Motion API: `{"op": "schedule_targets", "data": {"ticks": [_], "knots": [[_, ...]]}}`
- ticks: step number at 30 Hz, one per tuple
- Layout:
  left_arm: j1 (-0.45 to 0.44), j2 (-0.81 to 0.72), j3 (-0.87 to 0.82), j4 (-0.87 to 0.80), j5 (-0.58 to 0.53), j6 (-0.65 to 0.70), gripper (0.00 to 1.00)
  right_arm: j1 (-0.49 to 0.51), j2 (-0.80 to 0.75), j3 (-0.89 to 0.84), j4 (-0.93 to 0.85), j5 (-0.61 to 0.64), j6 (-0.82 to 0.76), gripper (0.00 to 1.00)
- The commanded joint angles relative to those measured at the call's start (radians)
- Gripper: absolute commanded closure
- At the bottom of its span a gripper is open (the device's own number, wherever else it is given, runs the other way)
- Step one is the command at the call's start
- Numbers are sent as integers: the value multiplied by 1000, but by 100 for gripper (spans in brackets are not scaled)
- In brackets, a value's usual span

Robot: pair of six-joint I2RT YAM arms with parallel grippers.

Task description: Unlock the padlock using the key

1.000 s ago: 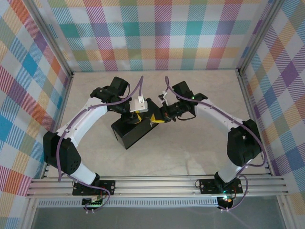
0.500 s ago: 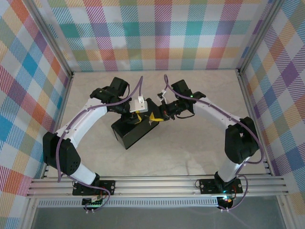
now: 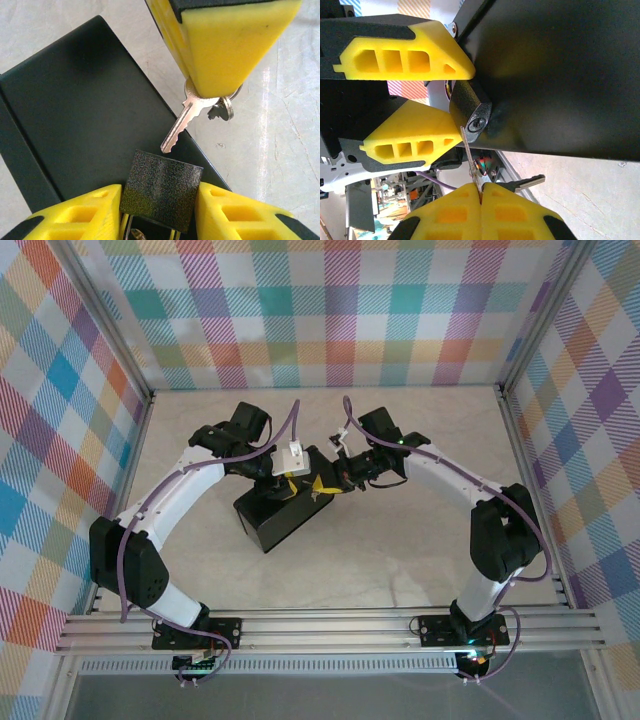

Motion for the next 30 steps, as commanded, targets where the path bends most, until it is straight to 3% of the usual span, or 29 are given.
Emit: {"op": "schedule_targets", "data": {"ticks": [1, 20, 30], "knots": [[-15, 8, -38, -35, 6, -15, 61, -2, 16, 3, 13, -23, -12, 100], [-14, -2, -49, -17, 18, -25, 61, 20, 40, 21, -5, -7, -22, 100], [-16, -51, -101, 32, 25, -26, 61, 22, 37, 7, 70, -67, 28, 100]]}}
